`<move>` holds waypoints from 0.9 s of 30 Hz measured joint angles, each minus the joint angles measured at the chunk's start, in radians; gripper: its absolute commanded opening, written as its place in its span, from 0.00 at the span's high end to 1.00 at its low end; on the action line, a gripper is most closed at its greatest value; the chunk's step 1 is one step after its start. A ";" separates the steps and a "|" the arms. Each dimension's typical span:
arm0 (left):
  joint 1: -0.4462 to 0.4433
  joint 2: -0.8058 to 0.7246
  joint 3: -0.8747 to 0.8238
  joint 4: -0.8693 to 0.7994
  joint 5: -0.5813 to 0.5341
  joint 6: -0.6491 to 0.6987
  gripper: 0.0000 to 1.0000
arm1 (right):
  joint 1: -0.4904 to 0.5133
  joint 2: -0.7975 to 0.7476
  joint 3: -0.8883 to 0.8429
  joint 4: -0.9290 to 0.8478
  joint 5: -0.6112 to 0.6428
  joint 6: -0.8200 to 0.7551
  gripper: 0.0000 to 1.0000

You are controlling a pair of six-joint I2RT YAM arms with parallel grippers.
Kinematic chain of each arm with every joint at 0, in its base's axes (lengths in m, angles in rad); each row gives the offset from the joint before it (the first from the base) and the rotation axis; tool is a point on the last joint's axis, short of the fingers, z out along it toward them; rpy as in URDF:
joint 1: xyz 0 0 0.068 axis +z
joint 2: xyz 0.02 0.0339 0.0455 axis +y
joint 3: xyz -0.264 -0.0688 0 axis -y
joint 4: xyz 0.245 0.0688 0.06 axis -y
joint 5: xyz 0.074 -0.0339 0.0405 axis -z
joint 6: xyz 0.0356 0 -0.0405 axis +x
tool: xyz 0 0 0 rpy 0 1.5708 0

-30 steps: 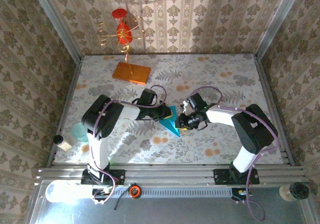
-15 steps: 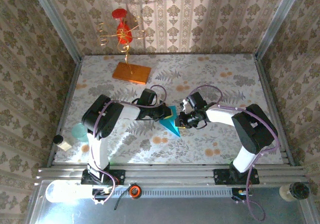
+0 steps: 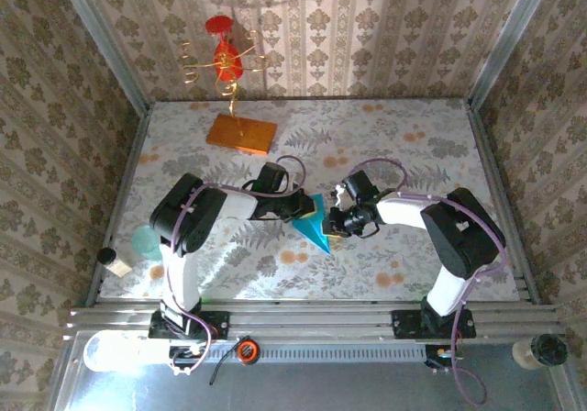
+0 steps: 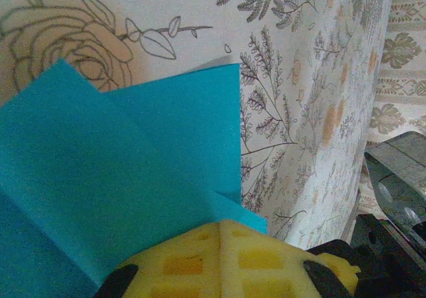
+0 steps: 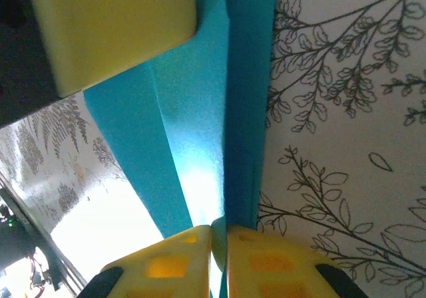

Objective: Fold a paper plane with a square sheet of paper (pick it up from the middle)

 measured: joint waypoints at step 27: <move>-0.011 -0.021 0.053 -0.123 -0.020 0.039 0.88 | -0.011 0.030 0.002 -0.001 -0.011 0.002 0.85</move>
